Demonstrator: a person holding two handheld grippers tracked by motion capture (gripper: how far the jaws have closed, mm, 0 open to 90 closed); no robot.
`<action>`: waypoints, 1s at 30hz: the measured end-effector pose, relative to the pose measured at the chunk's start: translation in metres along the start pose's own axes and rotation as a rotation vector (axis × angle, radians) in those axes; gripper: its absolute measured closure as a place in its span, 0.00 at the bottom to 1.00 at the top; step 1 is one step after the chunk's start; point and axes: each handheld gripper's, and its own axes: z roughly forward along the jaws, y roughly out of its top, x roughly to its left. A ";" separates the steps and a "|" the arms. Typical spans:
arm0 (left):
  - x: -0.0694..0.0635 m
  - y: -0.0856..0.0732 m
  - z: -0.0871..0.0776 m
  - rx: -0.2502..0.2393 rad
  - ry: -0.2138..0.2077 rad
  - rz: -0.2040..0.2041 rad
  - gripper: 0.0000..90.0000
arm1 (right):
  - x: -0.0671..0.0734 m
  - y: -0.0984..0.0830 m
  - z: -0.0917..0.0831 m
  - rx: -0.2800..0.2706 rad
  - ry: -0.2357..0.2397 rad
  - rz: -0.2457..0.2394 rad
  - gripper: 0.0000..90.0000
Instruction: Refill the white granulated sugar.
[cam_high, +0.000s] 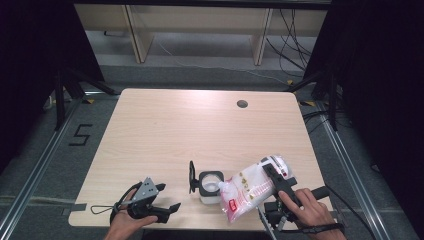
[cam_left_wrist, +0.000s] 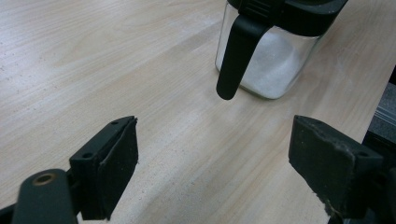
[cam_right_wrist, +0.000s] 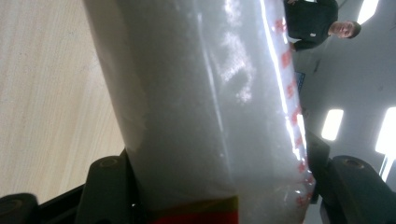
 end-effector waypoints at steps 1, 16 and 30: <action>0.000 0.000 0.000 -0.001 0.000 0.000 0.17 | 0.000 0.000 0.000 -0.002 -0.003 0.002 0.46; 0.000 0.000 0.000 -0.006 -0.002 -0.002 0.17 | 0.000 -0.002 0.000 -0.019 -0.004 0.022 0.47; 0.000 0.000 0.000 -0.006 -0.002 -0.002 0.17 | -0.001 -0.003 0.000 -0.020 -0.005 0.031 0.48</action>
